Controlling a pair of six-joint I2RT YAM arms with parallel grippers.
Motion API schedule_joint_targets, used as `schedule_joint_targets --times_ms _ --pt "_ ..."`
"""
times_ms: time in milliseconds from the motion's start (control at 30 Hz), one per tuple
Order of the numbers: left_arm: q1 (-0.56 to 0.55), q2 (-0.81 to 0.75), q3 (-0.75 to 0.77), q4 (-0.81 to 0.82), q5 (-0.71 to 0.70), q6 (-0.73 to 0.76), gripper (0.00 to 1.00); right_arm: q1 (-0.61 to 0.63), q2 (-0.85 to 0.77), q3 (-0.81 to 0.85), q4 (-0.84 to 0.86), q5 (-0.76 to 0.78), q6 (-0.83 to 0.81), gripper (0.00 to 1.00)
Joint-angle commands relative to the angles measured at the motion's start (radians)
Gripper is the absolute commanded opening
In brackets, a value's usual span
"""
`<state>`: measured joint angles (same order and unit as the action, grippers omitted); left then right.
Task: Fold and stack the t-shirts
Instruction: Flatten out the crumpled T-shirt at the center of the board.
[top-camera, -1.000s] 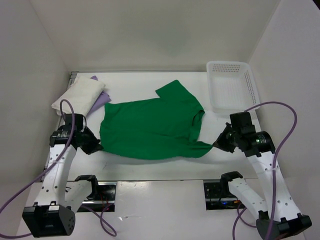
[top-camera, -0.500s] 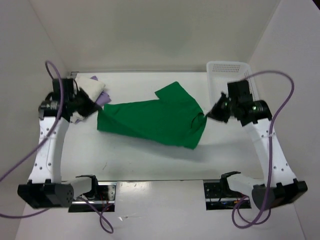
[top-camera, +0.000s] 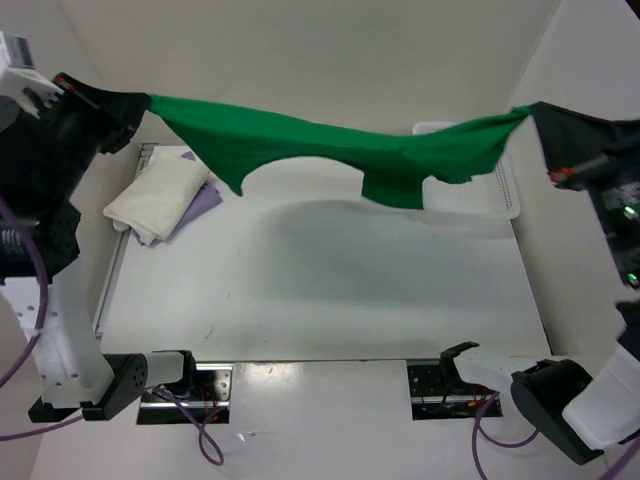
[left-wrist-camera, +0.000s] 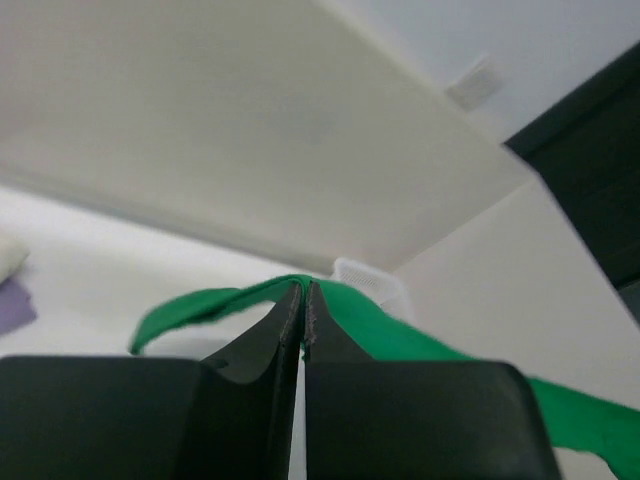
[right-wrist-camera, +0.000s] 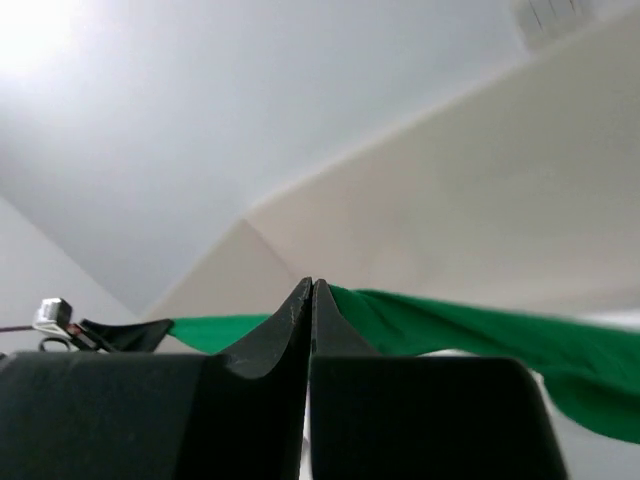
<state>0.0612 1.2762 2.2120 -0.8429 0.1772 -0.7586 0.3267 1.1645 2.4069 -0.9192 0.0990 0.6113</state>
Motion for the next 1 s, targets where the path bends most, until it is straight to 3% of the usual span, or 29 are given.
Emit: schedule_joint_targets --times_ms 0,167,367,567,700,833,967 --pt "-0.004 -0.001 0.107 0.011 -0.015 0.016 0.06 0.064 0.049 0.096 0.019 0.071 -0.054 0.00" --pt "-0.004 0.069 0.106 0.022 -0.102 0.047 0.06 0.064 0.187 0.081 0.054 0.034 -0.074 0.00" --pt "-0.004 0.144 -0.162 0.197 -0.105 0.065 0.07 0.064 0.463 0.142 0.146 0.050 -0.139 0.00" --pt "0.103 0.328 -0.224 0.297 0.024 0.039 0.07 0.022 0.754 0.247 0.237 -0.025 -0.136 0.00" --pt "0.141 0.480 -0.095 0.309 0.070 0.019 0.04 0.003 0.935 0.499 0.247 -0.051 -0.095 0.00" --pt "0.183 0.545 0.081 0.321 0.108 -0.027 0.04 -0.015 0.839 0.405 0.376 -0.078 -0.071 0.00" --pt "0.232 0.545 0.187 0.375 0.151 -0.082 0.04 -0.015 0.746 0.425 0.433 -0.022 -0.110 0.00"
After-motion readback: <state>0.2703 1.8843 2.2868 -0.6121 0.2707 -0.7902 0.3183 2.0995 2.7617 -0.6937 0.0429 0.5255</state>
